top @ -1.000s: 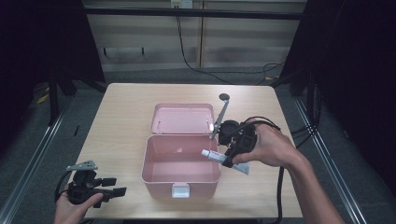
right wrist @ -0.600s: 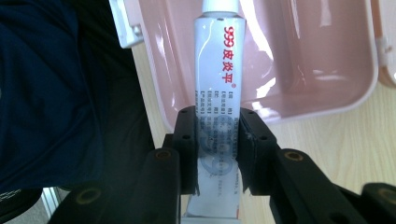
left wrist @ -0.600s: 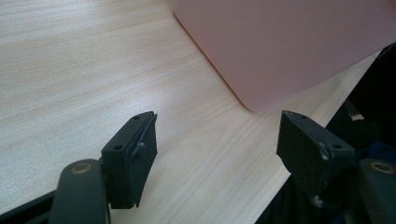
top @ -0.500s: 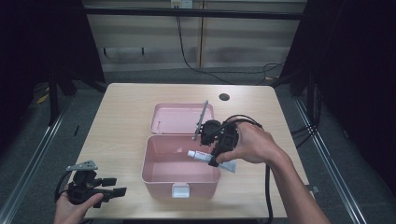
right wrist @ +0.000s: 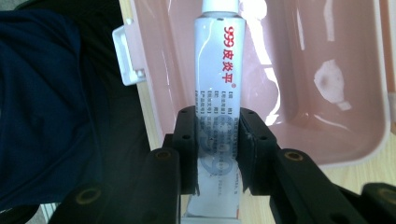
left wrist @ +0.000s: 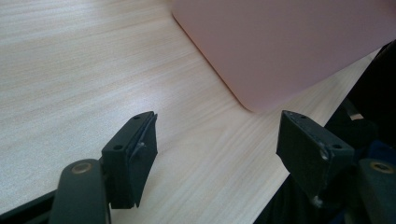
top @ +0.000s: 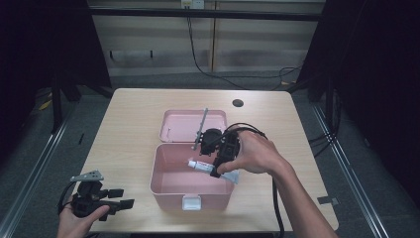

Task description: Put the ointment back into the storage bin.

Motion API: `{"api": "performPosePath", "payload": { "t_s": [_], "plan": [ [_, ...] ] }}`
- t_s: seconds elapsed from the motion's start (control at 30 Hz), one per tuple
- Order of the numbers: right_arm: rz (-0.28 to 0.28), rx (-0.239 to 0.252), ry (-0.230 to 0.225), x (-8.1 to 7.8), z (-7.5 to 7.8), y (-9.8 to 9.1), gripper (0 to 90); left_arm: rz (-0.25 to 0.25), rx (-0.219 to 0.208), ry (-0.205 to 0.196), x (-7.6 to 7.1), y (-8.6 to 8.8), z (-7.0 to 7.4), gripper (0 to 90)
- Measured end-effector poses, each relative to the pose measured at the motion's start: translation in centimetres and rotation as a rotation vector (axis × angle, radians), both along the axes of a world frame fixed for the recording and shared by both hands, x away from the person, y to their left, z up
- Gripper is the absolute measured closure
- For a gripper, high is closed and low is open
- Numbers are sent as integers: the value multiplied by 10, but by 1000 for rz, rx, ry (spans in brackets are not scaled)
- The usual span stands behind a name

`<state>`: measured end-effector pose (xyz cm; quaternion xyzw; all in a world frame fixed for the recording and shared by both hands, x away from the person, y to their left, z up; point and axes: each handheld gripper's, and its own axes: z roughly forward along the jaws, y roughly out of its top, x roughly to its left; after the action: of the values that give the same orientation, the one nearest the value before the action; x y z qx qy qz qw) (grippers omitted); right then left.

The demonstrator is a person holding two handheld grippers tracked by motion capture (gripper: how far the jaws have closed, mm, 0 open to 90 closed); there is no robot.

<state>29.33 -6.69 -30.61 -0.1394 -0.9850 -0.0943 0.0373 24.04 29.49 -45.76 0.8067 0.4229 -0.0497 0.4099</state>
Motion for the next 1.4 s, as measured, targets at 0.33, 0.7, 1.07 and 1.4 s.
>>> {"api": "performPosePath", "payload": {
  "t_s": [0.33,0.7,1.07,1.4],
  "plan": [
    [26,-9,5,3,-7,13,714,-6,3,-1,0,0,0,288],
    [76,-32,26,3,-26,36,714,-8,1,-2,0,0,0,288],
    [144,-44,52,3,-51,49,713,-10,7,-2,0,-1,0,288],
    [163,-45,80,4,-63,52,713,-13,8,-4,0,-1,0,288]
  ]
}}
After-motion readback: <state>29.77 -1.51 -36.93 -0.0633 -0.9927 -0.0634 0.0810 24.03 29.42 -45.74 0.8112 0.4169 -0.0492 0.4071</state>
